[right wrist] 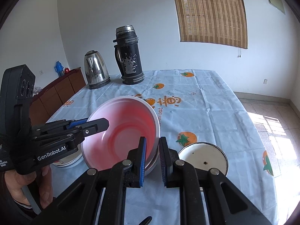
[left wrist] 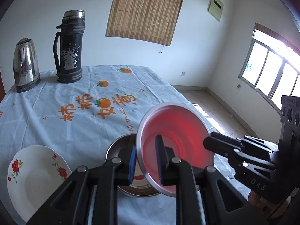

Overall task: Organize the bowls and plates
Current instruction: 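Carry the pink bowl with both tools over the steel bowl and lower it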

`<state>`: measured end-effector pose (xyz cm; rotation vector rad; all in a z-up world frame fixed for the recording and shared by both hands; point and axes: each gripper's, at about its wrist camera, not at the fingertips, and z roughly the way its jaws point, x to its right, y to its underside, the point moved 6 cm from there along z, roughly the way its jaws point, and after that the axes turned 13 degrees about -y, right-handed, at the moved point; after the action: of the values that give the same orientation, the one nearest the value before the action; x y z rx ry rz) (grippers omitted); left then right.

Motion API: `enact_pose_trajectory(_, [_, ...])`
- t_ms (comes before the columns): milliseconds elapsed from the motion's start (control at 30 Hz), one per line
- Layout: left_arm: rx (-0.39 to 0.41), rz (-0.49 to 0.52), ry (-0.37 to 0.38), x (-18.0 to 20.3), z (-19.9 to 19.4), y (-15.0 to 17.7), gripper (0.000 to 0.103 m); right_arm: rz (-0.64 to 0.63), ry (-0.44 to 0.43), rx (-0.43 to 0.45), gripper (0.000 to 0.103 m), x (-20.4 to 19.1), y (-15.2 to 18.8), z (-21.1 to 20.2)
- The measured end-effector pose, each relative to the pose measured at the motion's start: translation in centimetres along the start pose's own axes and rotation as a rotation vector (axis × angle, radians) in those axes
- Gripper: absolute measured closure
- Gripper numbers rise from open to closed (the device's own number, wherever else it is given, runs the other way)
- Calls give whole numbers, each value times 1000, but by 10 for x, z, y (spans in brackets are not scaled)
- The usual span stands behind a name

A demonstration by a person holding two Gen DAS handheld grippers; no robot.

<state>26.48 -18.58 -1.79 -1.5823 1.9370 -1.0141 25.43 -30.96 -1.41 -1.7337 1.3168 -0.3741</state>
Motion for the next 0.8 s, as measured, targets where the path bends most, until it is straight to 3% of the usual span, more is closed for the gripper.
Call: enact_pose_trajectory(800, [-118,-66,3,-24,34,19,87,-38,78,-119,86,1,1,50])
